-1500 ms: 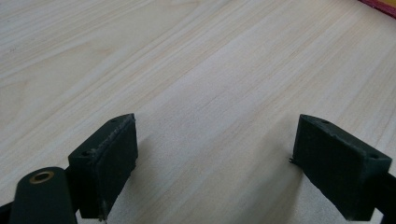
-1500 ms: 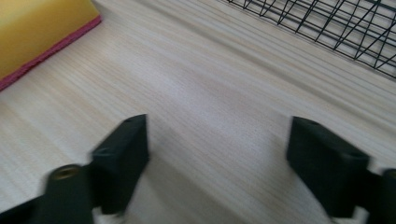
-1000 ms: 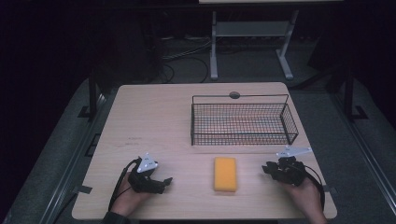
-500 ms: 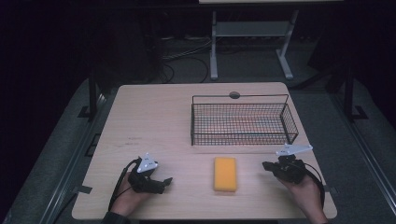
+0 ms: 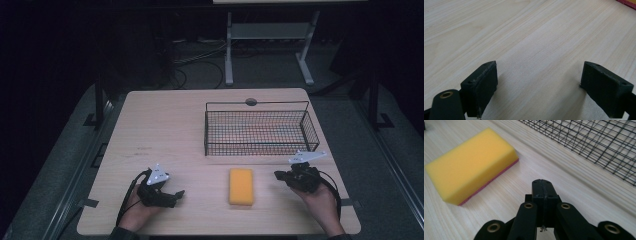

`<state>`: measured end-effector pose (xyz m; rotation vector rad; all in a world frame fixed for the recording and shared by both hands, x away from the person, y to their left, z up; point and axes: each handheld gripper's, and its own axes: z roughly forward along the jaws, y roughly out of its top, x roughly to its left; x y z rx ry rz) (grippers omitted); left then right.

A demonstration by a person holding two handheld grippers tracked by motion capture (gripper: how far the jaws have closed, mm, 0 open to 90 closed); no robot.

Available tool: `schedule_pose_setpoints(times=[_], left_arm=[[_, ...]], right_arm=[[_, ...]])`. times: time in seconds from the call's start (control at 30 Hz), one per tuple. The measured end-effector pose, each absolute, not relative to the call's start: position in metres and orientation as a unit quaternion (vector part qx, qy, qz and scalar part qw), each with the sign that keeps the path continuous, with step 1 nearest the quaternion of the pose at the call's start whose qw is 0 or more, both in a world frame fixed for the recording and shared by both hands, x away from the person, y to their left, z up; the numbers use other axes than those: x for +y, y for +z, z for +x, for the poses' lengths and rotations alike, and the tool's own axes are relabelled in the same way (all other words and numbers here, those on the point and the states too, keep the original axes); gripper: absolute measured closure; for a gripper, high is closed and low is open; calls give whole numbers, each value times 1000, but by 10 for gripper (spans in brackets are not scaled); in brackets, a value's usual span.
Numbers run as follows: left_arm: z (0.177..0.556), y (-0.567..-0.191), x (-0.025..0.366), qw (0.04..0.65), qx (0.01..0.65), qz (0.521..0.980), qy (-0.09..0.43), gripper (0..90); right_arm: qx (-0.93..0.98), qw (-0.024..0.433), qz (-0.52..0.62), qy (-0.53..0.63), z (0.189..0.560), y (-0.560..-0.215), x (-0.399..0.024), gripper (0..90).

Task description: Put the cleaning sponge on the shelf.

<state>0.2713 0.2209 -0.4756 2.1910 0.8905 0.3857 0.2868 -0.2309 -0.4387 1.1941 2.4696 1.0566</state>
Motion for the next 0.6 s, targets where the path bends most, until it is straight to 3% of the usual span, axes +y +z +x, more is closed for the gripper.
schedule_pose_setpoints(times=[0.6], left_arm=[[271, -476, 221, 365, 345, 852, 150, 132]], right_arm=[[847, 91, 381, 360, 305, -438, -199, 896]])
